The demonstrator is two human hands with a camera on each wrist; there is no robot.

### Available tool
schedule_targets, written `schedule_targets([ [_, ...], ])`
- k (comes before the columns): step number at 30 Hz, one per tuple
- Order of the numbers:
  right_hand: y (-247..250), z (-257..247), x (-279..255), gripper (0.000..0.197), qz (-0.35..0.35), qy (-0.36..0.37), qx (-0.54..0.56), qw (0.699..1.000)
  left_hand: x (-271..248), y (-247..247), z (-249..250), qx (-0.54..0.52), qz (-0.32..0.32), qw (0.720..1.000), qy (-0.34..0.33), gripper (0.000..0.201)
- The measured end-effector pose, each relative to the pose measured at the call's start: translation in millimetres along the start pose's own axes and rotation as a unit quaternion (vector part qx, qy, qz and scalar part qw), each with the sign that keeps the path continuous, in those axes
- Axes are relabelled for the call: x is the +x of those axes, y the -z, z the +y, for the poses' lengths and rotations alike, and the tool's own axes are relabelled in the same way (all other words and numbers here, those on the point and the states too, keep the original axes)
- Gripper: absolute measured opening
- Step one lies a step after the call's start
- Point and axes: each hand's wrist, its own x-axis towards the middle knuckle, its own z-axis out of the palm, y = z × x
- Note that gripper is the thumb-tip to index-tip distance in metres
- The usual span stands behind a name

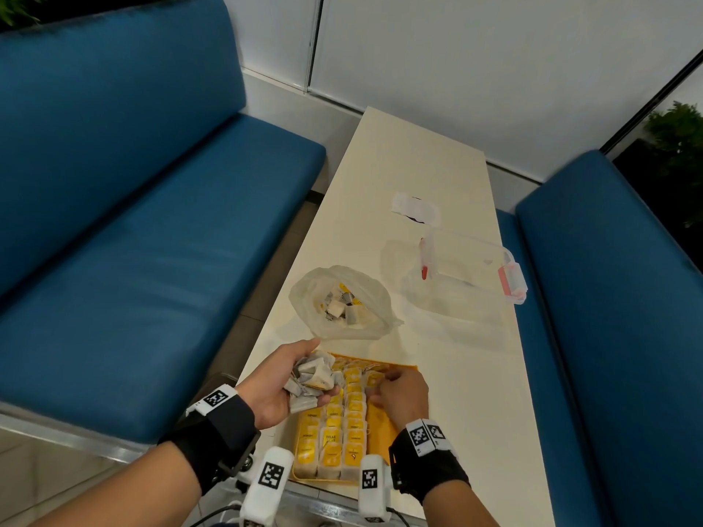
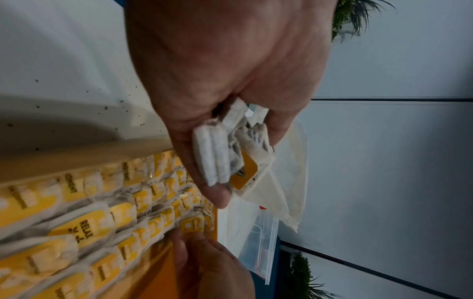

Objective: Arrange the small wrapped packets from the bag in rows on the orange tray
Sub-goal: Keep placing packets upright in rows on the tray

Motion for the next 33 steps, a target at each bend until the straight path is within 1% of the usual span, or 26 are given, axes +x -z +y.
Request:
schedule_targets([
  [5,16,-4,-6,0.035,0.016,0.039,-0.038,0.998,1,-1,1,0.005,-0.005,1.0,0.002,0.04],
  [9,15,-7,-6,0.03,0.031,0.062,0.002,0.998,1,-4,2,0.008,-0.003,1.0,0.004,0.039],
  [12,15,-11,-16,0.023,0.04,0.137,0.007,0.99,0,-5,3,0.008,-0.004,1.0,0.005,0.038],
  [14,17,-20,-29,0.022,0.039,0.233,0.002,0.972,0,-7,4,0.008,0.003,1.0,0.006,0.038],
  [16,21,-32,-43,0.021,0.021,0.351,0.003,0.936,-1,-9,4,0.01,0.012,1.0,0.008,0.038],
  [17,21,-37,-49,0.021,-0.007,0.404,-0.004,0.915,-1,-10,4,0.01,0.014,1.0,0.007,0.037],
  [19,21,-43,-56,0.023,-0.083,0.466,-0.04,0.88,-1,-12,3,0.01,0.014,1.0,0.001,0.034],
  [21,18,-45,-58,0.025,-0.119,0.499,-0.093,0.853,-2,-13,3,0.015,0.008,1.0,0.0,0.031],
  [22,16,-46,-57,0.025,-0.123,0.507,-0.116,0.845,-3,-13,3,0.017,0.003,1.0,0.001,0.029],
  [24,14,-46,-55,0.022,-0.122,0.504,-0.141,0.843,-5,-14,3,0.023,0.003,1.0,0.003,0.027],
  [26,14,-45,-52,0.016,-0.111,0.495,-0.142,0.85,-5,-12,4,0.028,0.013,1.0,0.004,0.025],
  [29,16,-44,-52,0.007,-0.099,0.488,-0.134,0.857,-5,-9,4,0.023,0.018,1.0,0.006,0.03],
  [33,17,-42,-54,0.006,-0.089,0.476,-0.105,0.869,-5,-7,3,0.016,0.018,1.0,0.002,0.034],
])
